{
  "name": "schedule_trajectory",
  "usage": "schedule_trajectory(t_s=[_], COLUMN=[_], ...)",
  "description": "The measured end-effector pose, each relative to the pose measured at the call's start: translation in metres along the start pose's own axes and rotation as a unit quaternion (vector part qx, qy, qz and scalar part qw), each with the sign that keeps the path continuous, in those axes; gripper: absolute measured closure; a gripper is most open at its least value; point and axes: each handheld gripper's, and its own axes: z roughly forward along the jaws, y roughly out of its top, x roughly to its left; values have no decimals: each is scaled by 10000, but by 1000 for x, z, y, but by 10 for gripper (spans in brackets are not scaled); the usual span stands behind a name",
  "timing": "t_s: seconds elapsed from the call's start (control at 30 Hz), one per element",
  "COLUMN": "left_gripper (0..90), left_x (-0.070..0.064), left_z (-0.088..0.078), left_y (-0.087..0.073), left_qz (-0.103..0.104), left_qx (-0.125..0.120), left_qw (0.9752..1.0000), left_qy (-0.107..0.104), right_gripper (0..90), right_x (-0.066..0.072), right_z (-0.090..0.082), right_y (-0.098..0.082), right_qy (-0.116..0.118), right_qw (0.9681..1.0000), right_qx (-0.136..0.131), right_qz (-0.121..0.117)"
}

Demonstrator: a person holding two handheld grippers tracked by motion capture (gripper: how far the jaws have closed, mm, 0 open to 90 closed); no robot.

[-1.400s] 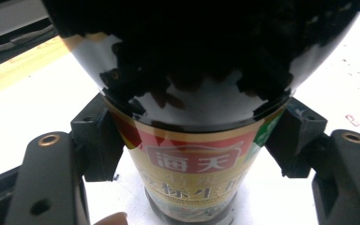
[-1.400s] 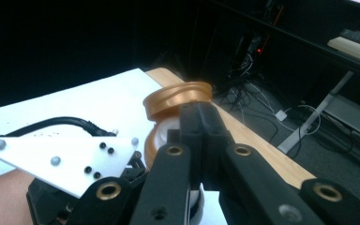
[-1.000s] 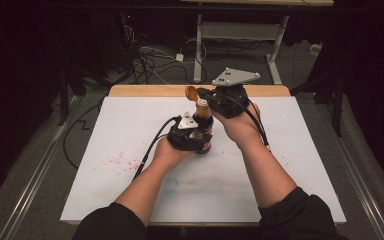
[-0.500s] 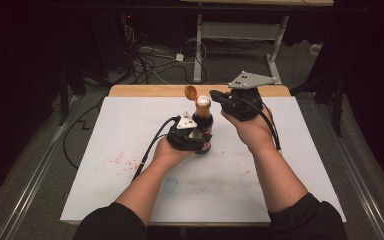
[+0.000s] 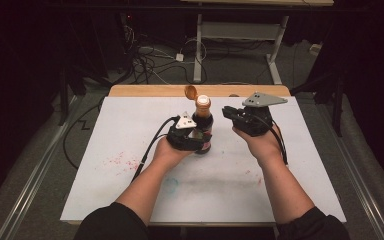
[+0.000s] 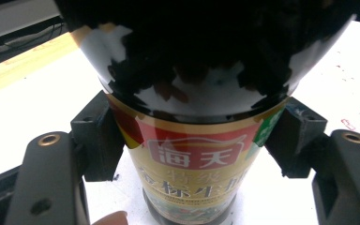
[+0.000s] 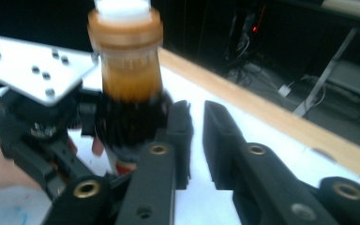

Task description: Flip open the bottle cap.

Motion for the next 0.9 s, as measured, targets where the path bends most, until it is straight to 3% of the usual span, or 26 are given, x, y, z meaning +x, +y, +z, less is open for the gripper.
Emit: schedule_trajectory(t_s=[0.17,0.57,0.8,0.9], left_gripper=[286,285,285,284], left_x=[0,0,0,0], left_z=[0,0,0,0], left_y=[0,0,0,0], left_qz=[-4,-13,-18,-27], left_qx=[-6,-2,-14,-26], left_qw=[10000,10000,10000,10000], left_qy=[-4,2,6,16], right_gripper=[689,238,5,4], right_x=[-2,-6,-3,-1], right_z=[4,14,14,12], right_y=[-21,-80,-116,-129], right_qy=[7,44,-59,-178], right_qw=[10000,9987,9963,9951], right_qx=[39,257,495,621], right_qz=[85,438,695,749])
